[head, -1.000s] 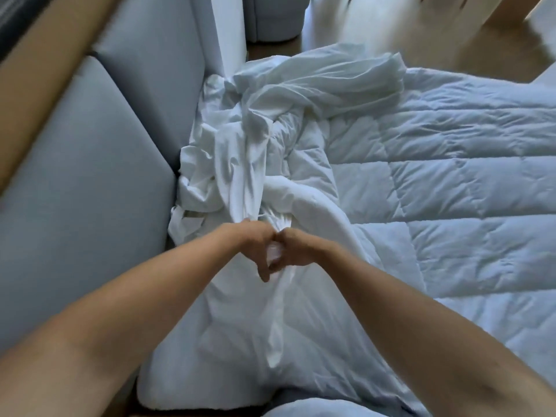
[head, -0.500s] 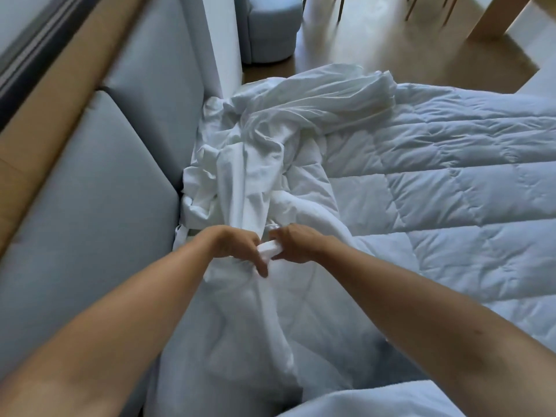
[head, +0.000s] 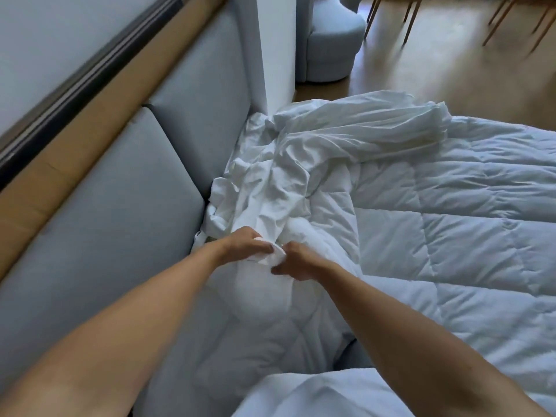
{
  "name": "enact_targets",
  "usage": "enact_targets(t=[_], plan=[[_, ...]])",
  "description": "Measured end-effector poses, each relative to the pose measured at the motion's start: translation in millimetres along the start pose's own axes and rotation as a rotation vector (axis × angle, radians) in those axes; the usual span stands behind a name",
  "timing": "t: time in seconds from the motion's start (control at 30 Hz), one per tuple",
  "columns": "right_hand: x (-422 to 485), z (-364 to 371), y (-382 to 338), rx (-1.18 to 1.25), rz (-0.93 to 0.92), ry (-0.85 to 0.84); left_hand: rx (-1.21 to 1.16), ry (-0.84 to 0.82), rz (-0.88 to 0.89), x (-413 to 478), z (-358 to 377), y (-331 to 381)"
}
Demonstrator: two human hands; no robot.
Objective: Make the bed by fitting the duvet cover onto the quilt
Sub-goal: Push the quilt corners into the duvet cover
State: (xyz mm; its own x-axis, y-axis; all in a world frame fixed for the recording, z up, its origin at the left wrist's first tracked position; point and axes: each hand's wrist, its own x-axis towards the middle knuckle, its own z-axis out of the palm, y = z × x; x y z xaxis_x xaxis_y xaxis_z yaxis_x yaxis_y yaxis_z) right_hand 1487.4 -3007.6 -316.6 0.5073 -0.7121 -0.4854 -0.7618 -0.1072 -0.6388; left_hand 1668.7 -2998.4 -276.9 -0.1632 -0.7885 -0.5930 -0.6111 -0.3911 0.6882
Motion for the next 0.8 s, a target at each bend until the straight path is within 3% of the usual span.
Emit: enact_targets(t=[0.13,0.17,0.23,0.3,0.4,0.5,0.6,0.73,0.8], plan=[[10,-30,6,-0.058,-0.135,0.013,0.658,-0.200,-0.171,1,3,-4],[12,-32,4,-0.042,-0.155,0.016,0.711,-0.226,-0.186,1,7,-5],[15,-31,4,0.184,-0.040,-0.024,0.549,-0.263,-0.222,4,11,-7],[13,-32,10,0.468,0.109,-0.132,0.106,-0.212,-0.241,3,0,-6],[10,-32,18,0.514,0.122,-0.357,-0.327,-0.079,-0.207,1,-22,3],[14,-25,4,0.216,0.025,-0.364,-0.367,-0.013,-0.125,3,-21,16],[22,-32,0,0.131,-0.008,-0.239,-0.286,0.012,-0.018,2,-24,19],[20,-53,14,0.462,0.047,-0.181,0.054,-0.189,-0.147,-8,-45,12],[19,-51,13,0.607,0.050,-0.173,0.093,-0.343,-0.237,-9,-45,13]])
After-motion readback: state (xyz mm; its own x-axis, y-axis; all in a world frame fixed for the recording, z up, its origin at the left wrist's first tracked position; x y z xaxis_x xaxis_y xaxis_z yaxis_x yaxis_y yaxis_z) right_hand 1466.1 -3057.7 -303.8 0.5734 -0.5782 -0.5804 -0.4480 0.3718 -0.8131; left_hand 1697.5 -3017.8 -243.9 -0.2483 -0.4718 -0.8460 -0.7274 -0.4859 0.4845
